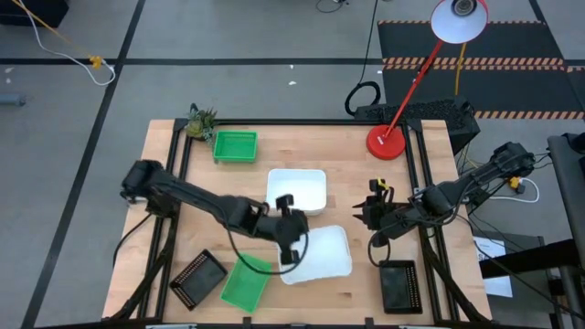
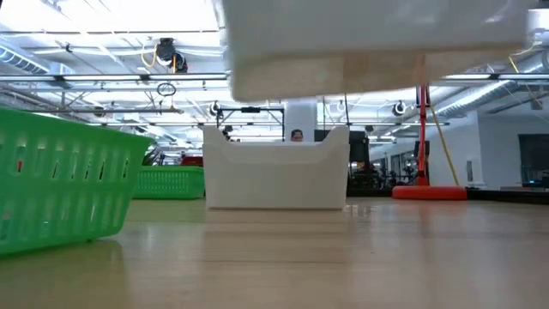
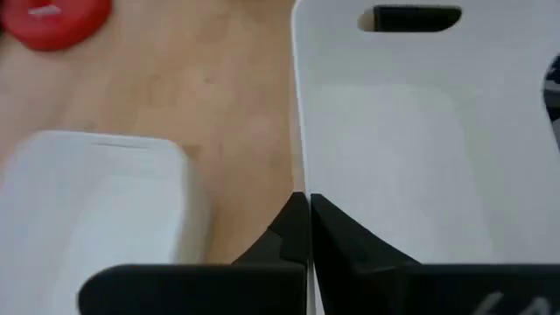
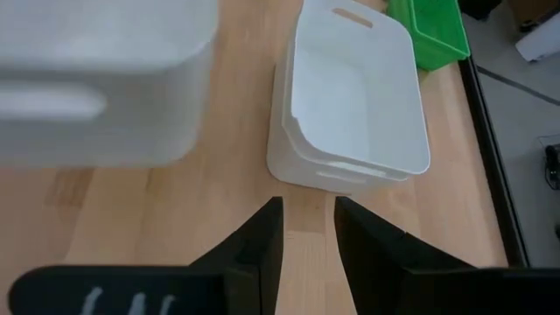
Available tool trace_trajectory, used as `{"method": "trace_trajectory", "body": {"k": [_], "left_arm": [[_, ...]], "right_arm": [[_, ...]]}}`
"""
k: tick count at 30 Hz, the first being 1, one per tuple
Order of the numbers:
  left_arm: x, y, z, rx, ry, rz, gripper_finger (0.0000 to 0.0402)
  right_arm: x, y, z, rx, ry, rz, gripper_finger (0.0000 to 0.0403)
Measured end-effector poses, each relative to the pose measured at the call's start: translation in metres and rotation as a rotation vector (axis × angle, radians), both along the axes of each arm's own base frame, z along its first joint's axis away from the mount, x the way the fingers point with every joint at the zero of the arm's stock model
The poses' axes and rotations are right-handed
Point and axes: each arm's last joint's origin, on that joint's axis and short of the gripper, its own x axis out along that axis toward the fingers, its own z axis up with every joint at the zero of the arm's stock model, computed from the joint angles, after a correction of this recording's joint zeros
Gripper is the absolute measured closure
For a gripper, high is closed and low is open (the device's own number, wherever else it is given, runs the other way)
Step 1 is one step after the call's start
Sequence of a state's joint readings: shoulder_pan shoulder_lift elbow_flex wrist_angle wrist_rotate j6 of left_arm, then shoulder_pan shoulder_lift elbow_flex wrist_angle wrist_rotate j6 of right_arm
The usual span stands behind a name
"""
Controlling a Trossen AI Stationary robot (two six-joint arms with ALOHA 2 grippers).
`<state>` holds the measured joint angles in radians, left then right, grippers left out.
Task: Stack baskets by color
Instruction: Stack the bottom white bin on top of the top white bins
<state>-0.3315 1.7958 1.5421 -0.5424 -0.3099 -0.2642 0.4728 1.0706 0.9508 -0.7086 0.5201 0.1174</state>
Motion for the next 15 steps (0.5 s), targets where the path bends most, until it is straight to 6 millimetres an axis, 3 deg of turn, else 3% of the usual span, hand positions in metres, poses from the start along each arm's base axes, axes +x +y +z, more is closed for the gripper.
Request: {"method": "trace_trajectory", "body": {"k": [7,15], "left_arm": [[-0.028,0.039,0.048,0.053,-0.046,-0.021,0.0400],[-0.049,0.095,0.076,0.130,-0.044,-0.028,0.0400]], "right_arm": [[0.000,0.001,0.000,0.023,0.006,0.016,0.0304],[-0.001,0.001,0.004,0.020,-0.012,0.064,0.0347]]}}
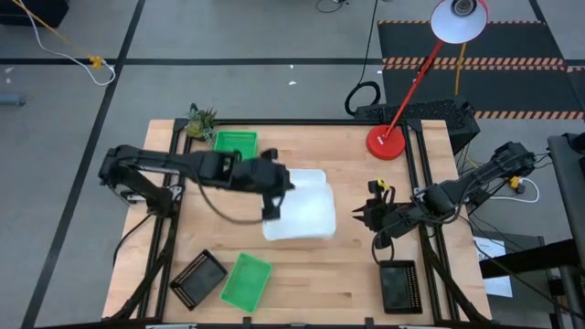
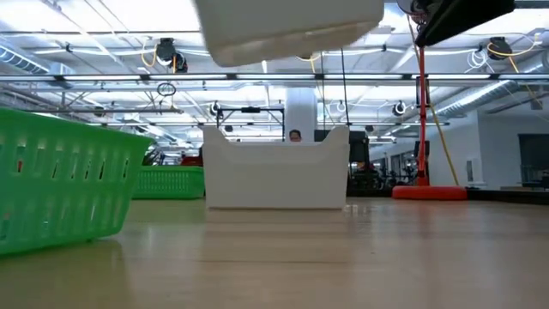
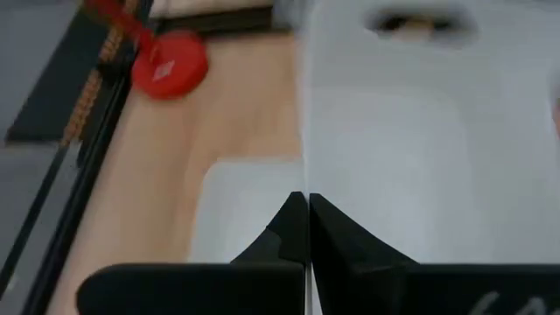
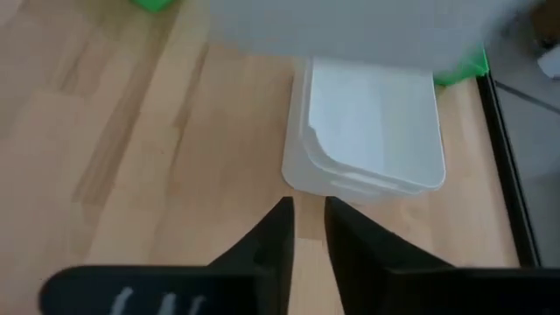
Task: Stack baskets by color
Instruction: Stack the bottom white bin on top of the top white bins
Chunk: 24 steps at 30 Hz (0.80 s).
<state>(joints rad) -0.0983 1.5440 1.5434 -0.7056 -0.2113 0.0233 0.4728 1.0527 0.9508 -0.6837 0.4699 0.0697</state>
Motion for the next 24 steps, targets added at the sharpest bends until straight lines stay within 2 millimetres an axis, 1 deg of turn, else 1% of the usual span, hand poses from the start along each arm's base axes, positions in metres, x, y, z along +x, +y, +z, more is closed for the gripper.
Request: {"method": "trace_trajectory", "body": {"k": [1,4,8,11,20,24], "left_arm": [[-0.002,0.008,-0.001,0.011,0.020,0.013,0.0400],[-0.001,0.028,0.002,0.040,0.007,0.022,0.0401],[0.000,0.048,-0.002,0.057,0.043,-0.007,0.0401],[0.003,0.065,-0.007,0.036,0.054,-0.050,0.0401],[0.006,0.111,-0.029,0.003,0.148,-0.058,0.0401],[0.010,0.128,-0.038,-0.032,0.152,-0.068,0.0401]], "right_arm": [[0.001,0.000,0.001,-0.001,-0.013,0.007,0.0355],[0.000,-0.001,0.004,-0.020,-0.025,0.033,0.0377],[-0.002,-0.001,0.005,-0.039,-0.020,0.052,0.0399],[-0.003,-0.002,0.006,-0.044,-0.023,0.059,0.0400],[-0.004,-0.003,0.007,-0.051,-0.029,0.063,0.0402],[-0.005,-0.003,0.007,-0.052,-0.031,0.065,0.0402]]}}
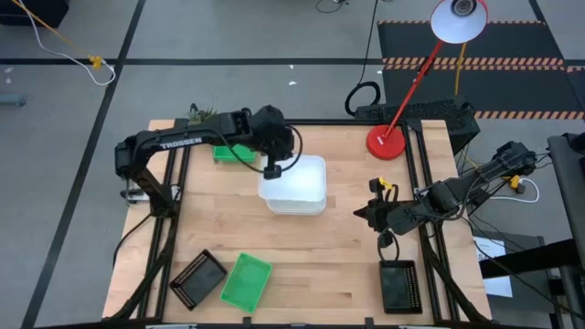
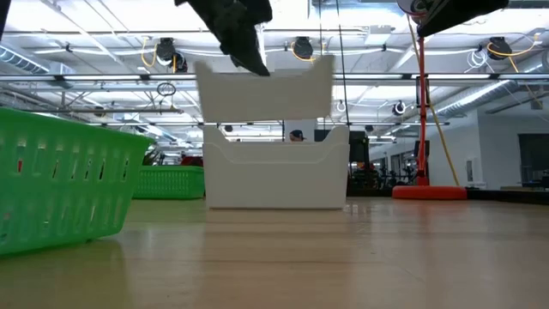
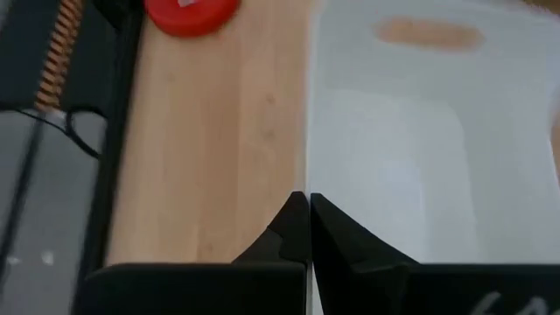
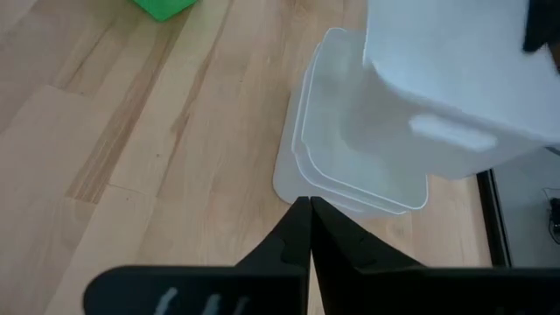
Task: Stack baskets by color
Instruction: Stack the bottom white bin on top of the top white bins
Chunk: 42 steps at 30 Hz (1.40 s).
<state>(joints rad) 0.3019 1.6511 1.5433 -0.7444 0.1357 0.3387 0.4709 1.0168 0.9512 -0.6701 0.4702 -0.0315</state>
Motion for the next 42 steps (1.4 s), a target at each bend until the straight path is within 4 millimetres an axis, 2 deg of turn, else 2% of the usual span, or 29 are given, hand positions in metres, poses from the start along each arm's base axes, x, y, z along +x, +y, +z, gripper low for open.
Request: {"method": "trace_trajectory", "body": {"k": [5,14,38,42], "left_arm": [[0.006,0.013,-0.017,-0.056,0.044,-0.006,0.0401],[0.018,0.019,-0.039,-0.089,0.084,-0.013,0.0399],[0.025,0.008,-0.042,-0.105,0.061,-0.020,0.0395],[0.024,0.008,-0.047,-0.088,0.074,-0.007,0.0376]], "right_arm": [[0.000,0.000,0.000,0.000,0.000,-0.001,0.0402],[0.000,0.000,0.000,-0.004,-0.001,0.001,0.0403],[0.000,0.000,0.000,0.002,-0.001,-0.004,0.0403],[0.000,0.000,0.000,0.008,-0.002,-0.008,0.0403]]}}
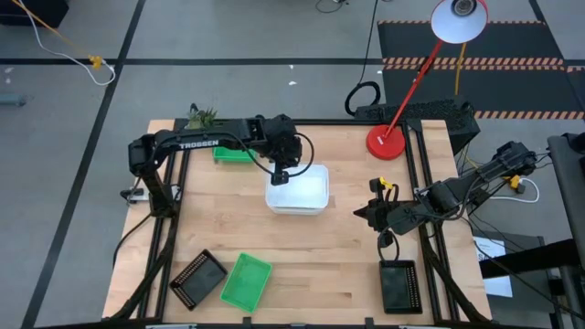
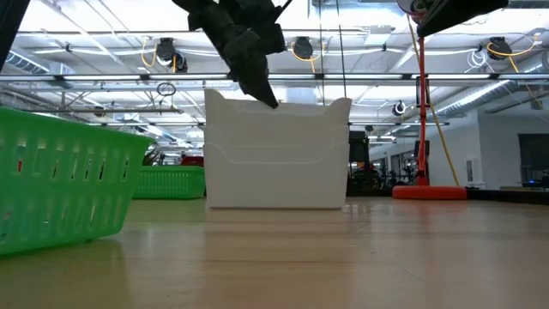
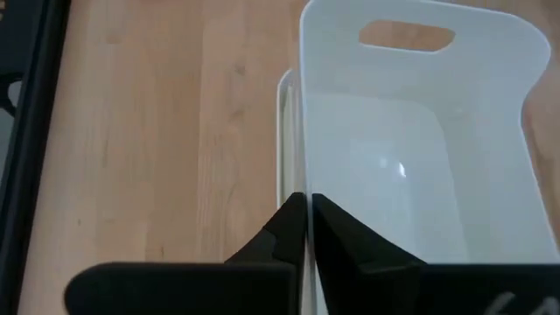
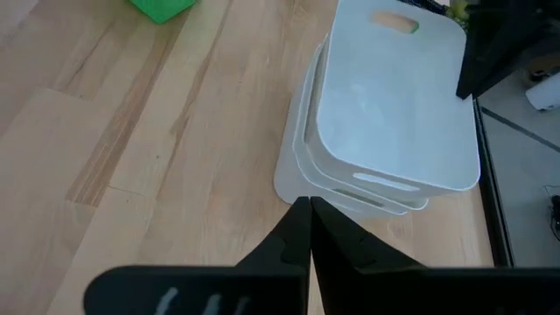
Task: Stack baskets by color
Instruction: Stack the bottom white bin on top of the top white bins, then stack the left black bin on top of the right black bins
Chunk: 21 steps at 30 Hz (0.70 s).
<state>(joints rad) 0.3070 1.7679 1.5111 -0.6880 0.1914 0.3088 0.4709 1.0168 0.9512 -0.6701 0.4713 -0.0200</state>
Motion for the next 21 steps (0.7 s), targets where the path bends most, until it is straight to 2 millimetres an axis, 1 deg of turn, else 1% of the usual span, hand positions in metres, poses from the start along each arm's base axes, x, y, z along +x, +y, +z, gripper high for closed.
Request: {"method": "trace_trajectory", "body": {"k": [6,9,12,14,16,21], "left_arm": [[-0.003,0.000,-0.012,0.007,0.026,0.011,0.0338],[-0.002,0.000,-0.012,0.003,0.024,0.015,0.0322],[-0.002,-0.001,-0.010,0.001,0.016,0.036,0.0315],[-0.005,-0.005,-0.003,0.017,0.010,0.062,0.0315],[-0.009,-0.011,0.007,0.044,-0.017,0.072,0.0314],[-0.021,-0.034,0.036,0.033,-0.088,0.117,0.0314]], "right_arm": [[0.000,0.000,0.000,0.000,0.000,0.000,0.0403],[0.000,0.000,0.000,0.001,0.001,0.000,0.0403],[0.000,0.000,0.000,0.001,0.001,0.000,0.0403],[0.000,0.000,0.000,0.001,0.001,0.000,0.0403],[0.000,0.000,0.000,0.001,0.000,0.000,0.0403],[0.000,0.000,0.000,0.001,0.001,0.000,0.0403]]}}
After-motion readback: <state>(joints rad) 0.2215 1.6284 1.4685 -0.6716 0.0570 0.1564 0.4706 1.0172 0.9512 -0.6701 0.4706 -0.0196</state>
